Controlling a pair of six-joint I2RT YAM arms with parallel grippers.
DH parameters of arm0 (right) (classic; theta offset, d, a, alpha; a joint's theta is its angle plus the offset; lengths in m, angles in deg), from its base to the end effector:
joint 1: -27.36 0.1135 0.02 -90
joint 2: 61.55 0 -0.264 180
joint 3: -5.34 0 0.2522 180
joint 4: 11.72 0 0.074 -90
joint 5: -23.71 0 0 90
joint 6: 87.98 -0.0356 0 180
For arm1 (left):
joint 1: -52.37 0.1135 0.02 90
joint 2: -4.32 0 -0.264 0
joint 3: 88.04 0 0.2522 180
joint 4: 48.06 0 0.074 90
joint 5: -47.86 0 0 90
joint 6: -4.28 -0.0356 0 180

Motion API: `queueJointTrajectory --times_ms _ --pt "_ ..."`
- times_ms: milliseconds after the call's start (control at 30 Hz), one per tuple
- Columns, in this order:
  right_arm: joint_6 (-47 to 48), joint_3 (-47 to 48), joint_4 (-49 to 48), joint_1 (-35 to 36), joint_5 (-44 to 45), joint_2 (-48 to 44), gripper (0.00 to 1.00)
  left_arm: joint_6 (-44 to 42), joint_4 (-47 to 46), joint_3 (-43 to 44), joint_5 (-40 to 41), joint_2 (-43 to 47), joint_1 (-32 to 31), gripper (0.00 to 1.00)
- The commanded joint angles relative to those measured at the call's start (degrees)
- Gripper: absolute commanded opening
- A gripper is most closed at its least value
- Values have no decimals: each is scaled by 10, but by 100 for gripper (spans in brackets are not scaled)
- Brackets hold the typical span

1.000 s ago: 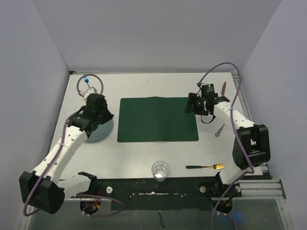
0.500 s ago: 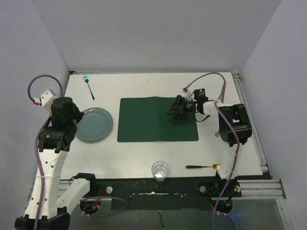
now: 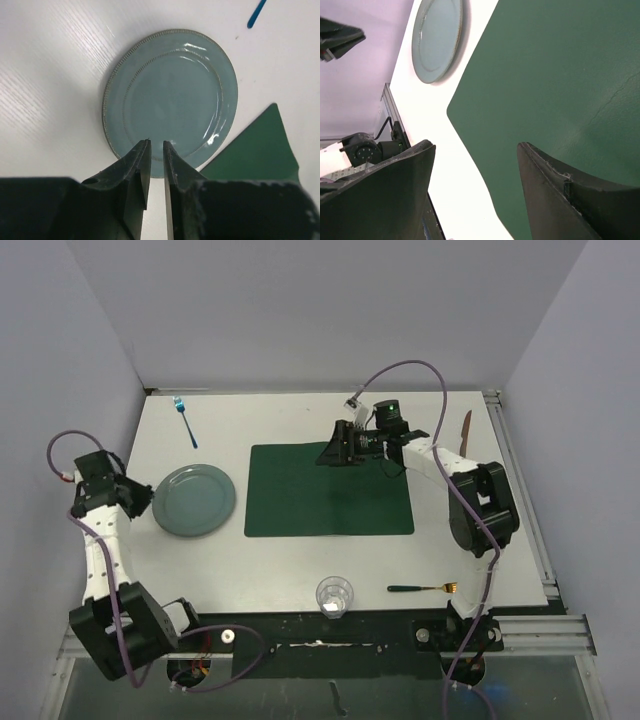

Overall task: Set the dinner table for one person
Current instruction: Move the plate to the center of the board.

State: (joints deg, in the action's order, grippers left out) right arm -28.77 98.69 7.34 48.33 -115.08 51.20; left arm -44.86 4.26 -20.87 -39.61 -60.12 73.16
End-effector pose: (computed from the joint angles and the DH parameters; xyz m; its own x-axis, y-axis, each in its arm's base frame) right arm 0.3978 0.1811 0.2126 -0.9012 0.0158 -0.4332 -0.3778 0.4613 0.8028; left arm 0.2136 0.0828 0.2802 -0.2889 -0.8088 -0.5123 -0.7541 0.5219 -0.3987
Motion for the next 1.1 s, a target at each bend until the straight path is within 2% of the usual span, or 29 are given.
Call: queueJointTrajectory --times_ms 0,167,300,533,733,933,1067 --pt "37 -7 28 -4 23 -84 67 -40 -89 34 -191 -63 107 15" --pt "47 -11 42 1 44 -112 67 -57 -102 55 -306 -125 184 19" --pt "50 2 46 7 46 -110 67 -35 -156 13 -404 -161 212 23" --pt "64 15 66 10 53 -100 67 -59 -160 -30 -431 -196 220 33" --pt "64 -15 45 12 59 -124 67 -90 -140 -52 -398 -205 219 34" --pt "59 -75 -11 11 66 -165 67 -121 -108 -68 -305 -177 215 34" --pt "49 -109 -49 10 74 -185 68 -140 -77 -72 -215 -144 214 34"
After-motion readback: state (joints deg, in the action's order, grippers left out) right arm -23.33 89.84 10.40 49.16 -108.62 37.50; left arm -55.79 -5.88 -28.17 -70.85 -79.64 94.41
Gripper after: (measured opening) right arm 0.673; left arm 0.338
